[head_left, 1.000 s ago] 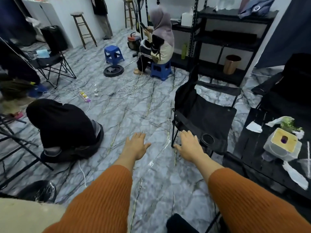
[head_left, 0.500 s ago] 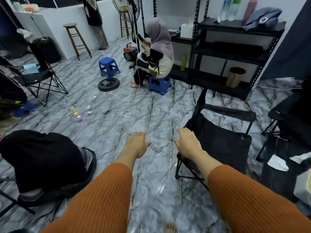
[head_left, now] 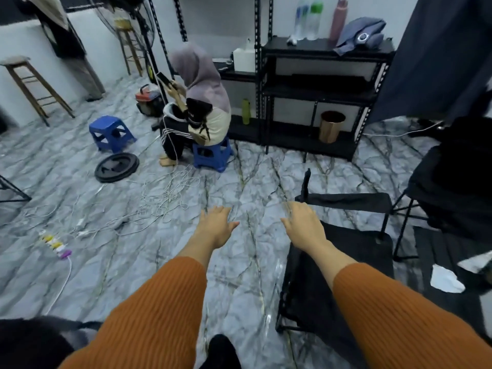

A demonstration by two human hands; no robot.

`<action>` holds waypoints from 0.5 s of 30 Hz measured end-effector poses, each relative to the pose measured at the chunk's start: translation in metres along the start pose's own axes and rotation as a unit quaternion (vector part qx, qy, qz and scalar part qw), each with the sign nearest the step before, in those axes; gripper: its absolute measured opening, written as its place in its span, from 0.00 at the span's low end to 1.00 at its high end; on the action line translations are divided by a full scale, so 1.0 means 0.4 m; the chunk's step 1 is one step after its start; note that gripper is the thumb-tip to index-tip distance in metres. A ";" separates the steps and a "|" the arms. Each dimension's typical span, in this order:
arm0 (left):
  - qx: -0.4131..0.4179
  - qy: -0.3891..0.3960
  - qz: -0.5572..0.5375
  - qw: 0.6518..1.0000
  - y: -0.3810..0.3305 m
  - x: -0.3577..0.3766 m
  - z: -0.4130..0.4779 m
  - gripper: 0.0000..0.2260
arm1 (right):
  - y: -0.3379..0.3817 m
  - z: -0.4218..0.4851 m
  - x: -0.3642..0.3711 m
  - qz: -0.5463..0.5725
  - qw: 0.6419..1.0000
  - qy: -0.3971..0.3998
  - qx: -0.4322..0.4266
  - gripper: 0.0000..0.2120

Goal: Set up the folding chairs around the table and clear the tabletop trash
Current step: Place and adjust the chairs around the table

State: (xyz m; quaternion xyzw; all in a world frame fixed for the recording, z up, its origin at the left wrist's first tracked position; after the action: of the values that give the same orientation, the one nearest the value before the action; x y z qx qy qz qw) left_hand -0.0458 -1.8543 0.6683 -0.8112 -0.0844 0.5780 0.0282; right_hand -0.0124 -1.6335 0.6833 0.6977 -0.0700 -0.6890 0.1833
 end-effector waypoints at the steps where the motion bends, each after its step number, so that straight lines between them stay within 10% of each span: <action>1: 0.016 0.004 0.005 1.000 -0.014 -0.014 0.049 0.27 | -0.015 0.028 0.000 0.005 1.000 -0.008 0.021 0.20; 15: 0.285 0.039 0.066 0.956 -0.412 -0.132 0.531 0.28 | -0.256 0.241 -0.027 0.090 0.940 -0.135 0.299 0.24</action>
State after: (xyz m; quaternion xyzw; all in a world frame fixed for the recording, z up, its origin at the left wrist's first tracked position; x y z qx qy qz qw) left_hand -0.2799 -1.7122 0.6710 -0.7950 0.1385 0.5469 0.2229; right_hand -0.1238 -1.5506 0.6588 0.6114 -0.3597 -0.7047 0.0166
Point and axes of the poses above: each hand's wrist, its own z-axis towards the middle knuckle, its own x-axis out of the palm, y = z × x, the point moved 8 cm from there along z, towards the middle knuckle, and after that the axes turned 13 degrees about -x, right-handed, at the moved point
